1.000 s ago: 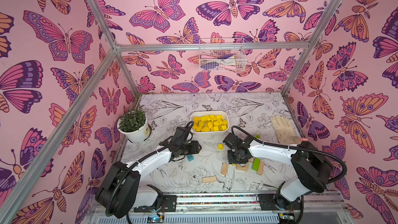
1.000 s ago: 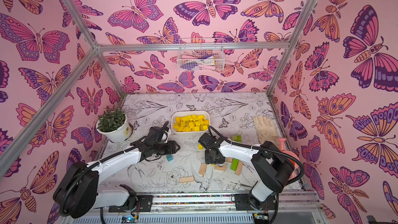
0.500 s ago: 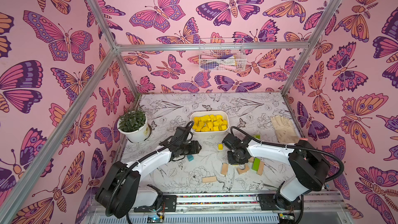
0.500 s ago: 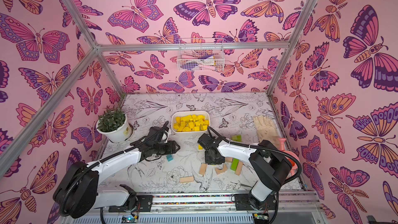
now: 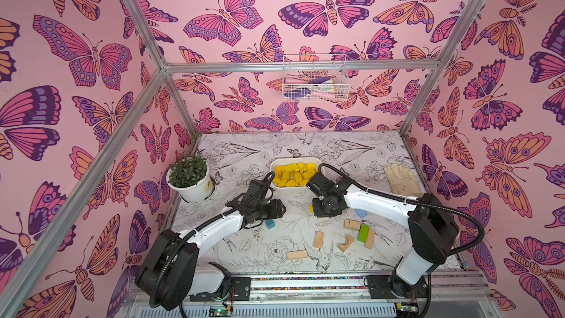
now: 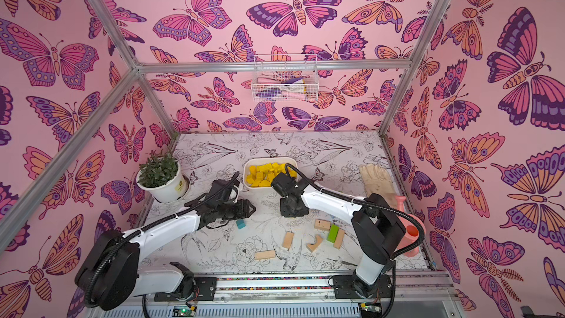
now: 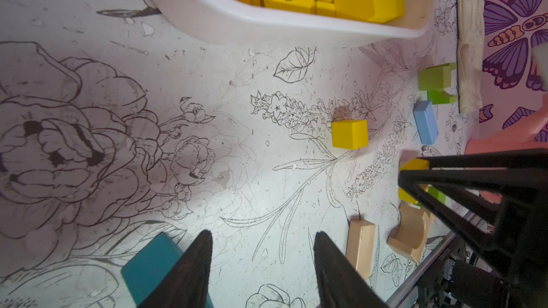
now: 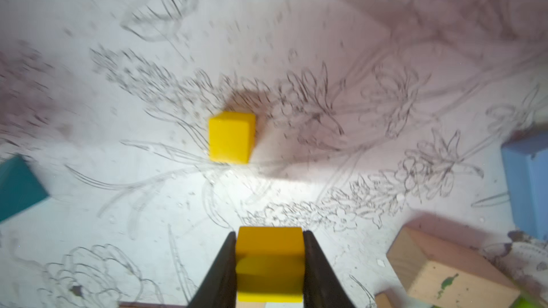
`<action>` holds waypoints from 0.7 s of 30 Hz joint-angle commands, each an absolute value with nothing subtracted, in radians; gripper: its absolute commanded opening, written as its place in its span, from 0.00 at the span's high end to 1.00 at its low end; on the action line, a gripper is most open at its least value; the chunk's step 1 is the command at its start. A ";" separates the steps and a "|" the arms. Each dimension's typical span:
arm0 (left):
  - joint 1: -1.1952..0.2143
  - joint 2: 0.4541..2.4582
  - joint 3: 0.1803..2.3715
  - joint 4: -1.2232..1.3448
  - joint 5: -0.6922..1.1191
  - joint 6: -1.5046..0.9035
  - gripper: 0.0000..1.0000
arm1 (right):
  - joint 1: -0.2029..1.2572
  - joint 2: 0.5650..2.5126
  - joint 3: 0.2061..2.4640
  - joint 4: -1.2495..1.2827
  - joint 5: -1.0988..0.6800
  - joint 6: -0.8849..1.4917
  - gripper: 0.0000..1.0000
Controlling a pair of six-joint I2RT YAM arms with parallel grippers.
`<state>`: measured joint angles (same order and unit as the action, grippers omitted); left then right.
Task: Pick out the yellow building blocks
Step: Pick up the building block from the center of the board.
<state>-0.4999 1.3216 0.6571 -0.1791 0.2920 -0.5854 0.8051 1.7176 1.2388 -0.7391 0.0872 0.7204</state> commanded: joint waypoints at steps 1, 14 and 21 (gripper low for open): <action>-0.489 1.306 0.640 -0.166 0.300 -0.583 0.44 | 0.779 1.767 1.384 -0.829 0.108 0.662 0.76; -0.479 1.296 0.629 -0.155 0.315 -0.580 0.44 | 0.690 2.071 1.863 -0.896 0.103 0.572 0.74; -0.477 1.292 0.626 -0.153 0.317 -0.579 0.44 | 0.641 2.193 1.999 -0.910 0.101 0.552 0.72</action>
